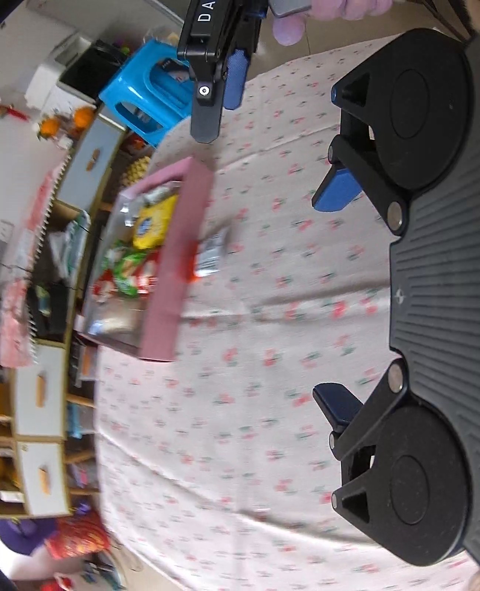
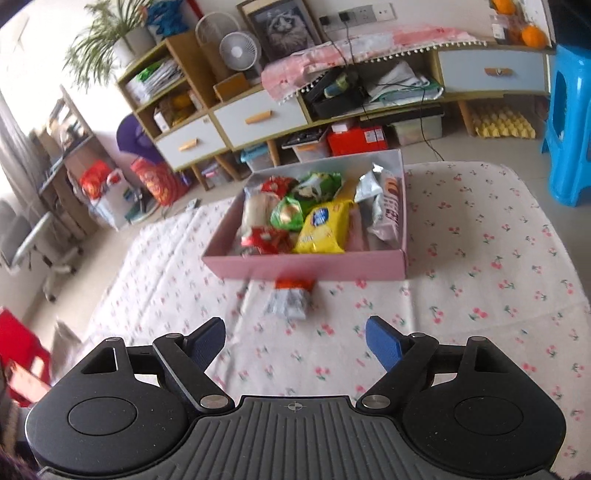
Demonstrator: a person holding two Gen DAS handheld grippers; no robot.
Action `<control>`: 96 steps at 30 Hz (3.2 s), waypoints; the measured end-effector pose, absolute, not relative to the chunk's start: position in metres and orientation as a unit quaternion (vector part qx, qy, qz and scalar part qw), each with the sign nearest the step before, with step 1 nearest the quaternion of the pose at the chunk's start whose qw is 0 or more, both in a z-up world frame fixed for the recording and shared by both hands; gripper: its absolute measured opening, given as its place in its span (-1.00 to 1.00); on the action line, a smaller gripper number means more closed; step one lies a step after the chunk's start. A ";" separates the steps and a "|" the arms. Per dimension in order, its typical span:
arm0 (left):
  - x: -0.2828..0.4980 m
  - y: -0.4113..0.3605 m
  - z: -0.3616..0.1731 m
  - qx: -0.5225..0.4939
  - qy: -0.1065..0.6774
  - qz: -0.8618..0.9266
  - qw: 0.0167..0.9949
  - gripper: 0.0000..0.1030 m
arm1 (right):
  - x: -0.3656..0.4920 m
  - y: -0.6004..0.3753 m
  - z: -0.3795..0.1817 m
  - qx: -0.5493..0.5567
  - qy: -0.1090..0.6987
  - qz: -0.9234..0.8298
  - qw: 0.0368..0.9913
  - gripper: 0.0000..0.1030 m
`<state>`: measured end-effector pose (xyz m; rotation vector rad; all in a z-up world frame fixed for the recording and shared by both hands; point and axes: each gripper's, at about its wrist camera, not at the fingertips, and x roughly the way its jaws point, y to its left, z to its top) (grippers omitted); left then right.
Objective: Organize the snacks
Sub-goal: 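Withdraw both open tools from the pink box toward the remaining packets, then grasp the white-orange packet with the right tool while the left tool grasps the cream wafer packet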
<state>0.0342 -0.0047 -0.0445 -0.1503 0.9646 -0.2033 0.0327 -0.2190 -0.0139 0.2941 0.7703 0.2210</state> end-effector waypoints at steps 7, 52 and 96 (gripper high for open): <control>0.016 -0.038 -0.062 -0.087 0.486 -0.073 0.866 0.89 | 0.009 -0.226 -0.027 0.102 0.380 0.115 0.912 0.66; 0.027 -0.015 -0.073 -0.059 0.427 -0.075 0.899 -0.02 | 0.036 -0.200 -0.064 0.057 0.412 0.099 0.904 0.66; 0.070 0.033 -0.081 -0.077 0.422 -0.016 0.903 0.08 | 0.116 -0.129 -0.087 0.025 0.401 0.089 0.912 -0.25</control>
